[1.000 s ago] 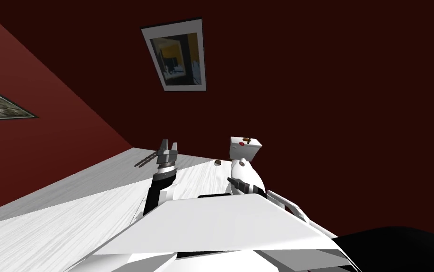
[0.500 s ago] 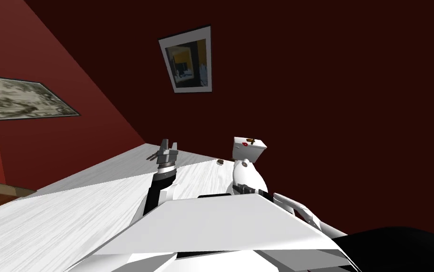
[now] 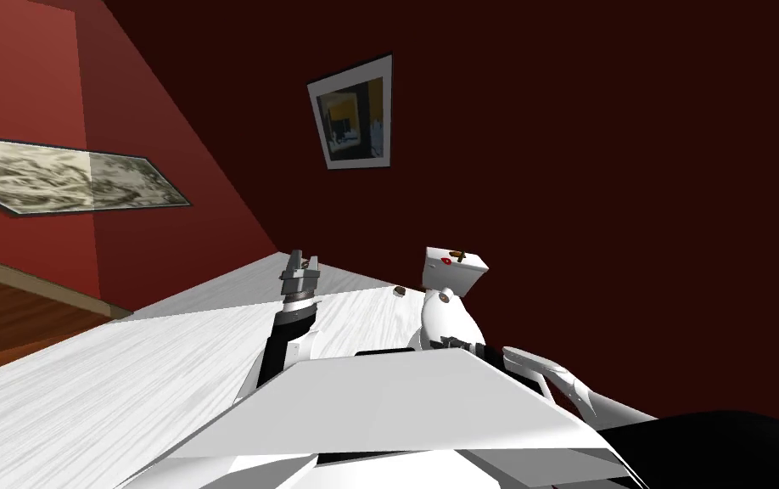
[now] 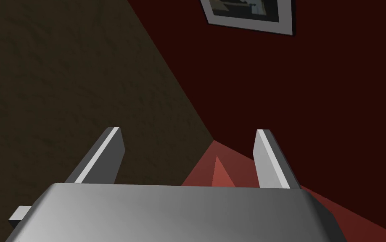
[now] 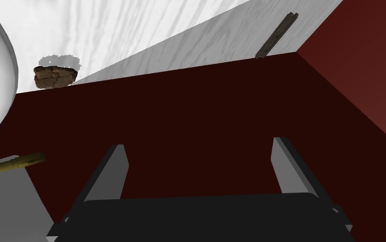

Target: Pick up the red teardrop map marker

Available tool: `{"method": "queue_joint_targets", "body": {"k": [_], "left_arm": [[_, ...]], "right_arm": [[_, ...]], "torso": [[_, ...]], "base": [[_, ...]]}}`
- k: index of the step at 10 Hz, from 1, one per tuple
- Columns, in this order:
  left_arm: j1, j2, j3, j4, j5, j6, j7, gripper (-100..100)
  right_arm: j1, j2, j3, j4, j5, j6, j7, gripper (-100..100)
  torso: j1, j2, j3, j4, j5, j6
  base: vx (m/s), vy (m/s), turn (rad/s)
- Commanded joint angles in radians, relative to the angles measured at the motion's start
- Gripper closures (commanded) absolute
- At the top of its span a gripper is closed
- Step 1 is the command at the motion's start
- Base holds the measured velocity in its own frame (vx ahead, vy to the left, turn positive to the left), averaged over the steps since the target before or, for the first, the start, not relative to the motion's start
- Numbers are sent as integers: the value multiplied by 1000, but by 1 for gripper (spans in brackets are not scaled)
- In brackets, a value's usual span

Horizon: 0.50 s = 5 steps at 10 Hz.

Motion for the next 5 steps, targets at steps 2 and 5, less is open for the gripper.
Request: {"method": "queue_joint_targets", "body": {"k": [2,5], "left_arm": [[0,0,0,0,0,0,0,0],[0,0,0,0,0,0,0,0]], "right_arm": [[13,-85,31,13,17,46,15,-100],[7,-178,55,35,29,74,21,-100]], "torso": [[0,0,0,0,0,1],[0,-1,-1,0,0,0]], "base": [[-27,-11,187],[-5,-13,189]]}}
